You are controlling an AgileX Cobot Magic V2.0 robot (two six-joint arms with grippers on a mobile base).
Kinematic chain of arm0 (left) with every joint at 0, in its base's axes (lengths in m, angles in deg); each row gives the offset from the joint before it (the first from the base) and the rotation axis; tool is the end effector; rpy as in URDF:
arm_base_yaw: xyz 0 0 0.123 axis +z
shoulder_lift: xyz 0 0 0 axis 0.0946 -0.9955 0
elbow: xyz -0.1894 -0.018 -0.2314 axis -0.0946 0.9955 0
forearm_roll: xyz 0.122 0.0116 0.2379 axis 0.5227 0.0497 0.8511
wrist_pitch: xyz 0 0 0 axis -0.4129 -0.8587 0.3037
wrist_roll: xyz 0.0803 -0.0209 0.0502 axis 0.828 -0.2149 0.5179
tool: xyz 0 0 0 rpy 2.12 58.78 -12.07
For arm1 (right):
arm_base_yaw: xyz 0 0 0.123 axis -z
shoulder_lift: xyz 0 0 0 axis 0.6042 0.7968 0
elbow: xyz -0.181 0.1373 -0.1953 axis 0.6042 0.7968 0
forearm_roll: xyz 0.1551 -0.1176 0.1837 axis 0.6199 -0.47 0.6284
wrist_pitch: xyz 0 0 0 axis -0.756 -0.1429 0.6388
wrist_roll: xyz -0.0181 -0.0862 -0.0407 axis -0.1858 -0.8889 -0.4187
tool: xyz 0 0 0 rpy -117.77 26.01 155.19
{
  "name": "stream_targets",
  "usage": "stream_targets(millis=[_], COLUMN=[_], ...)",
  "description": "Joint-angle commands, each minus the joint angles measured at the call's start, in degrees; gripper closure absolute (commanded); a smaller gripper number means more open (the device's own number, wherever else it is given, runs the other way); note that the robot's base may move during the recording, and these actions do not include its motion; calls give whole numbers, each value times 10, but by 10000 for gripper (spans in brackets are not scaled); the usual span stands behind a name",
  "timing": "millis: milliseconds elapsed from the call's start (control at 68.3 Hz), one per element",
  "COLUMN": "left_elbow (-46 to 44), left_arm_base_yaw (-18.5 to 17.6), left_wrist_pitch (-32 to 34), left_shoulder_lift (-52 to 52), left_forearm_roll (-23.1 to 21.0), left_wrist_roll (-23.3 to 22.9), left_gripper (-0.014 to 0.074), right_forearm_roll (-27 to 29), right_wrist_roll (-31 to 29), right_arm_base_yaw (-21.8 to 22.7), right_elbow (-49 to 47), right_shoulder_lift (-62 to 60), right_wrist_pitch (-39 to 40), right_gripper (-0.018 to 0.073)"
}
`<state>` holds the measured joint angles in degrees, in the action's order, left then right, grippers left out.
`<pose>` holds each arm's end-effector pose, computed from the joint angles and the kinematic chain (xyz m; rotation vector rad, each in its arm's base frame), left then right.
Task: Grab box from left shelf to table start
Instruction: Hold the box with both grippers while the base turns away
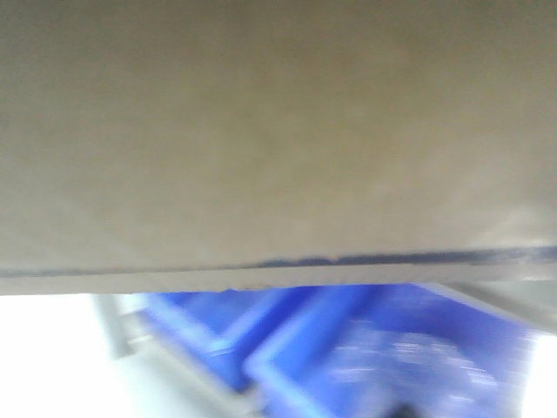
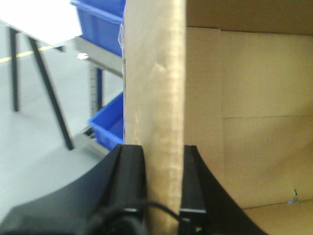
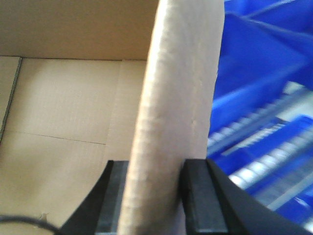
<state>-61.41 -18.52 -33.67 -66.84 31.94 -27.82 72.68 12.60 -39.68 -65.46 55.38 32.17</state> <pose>-0.0480 0.0058 0.4135 0.1295 1.7692 -0.3040 -0.0377 0.0225 0.4052 -0.1357 1.6647 0.3239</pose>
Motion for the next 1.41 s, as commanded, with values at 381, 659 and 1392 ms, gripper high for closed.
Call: stream_targets(millis=[381, 659, 1392], left_elbow=[-22, -22, -22], left_arm_base_yaw=[-4, -4, -4], left_wrist_pitch=[103, 103, 103], left_shoulder_lift=[-5, -5, -5], left_forearm_roll=[16, 16, 15], left_wrist_roll=[-6, -6, -6], left_gripper=[688, 688, 688], right_forearm_roll=[-53, -53, -53], right_wrist_roll=[-3, -3, -3], right_arm_base_yaw=[2, 2, 2], right_elbow=[-15, -15, -15], right_shoulder_lift=[12, 12, 12], right_wrist_pitch=[91, 91, 91], right_gripper=[500, 500, 500])
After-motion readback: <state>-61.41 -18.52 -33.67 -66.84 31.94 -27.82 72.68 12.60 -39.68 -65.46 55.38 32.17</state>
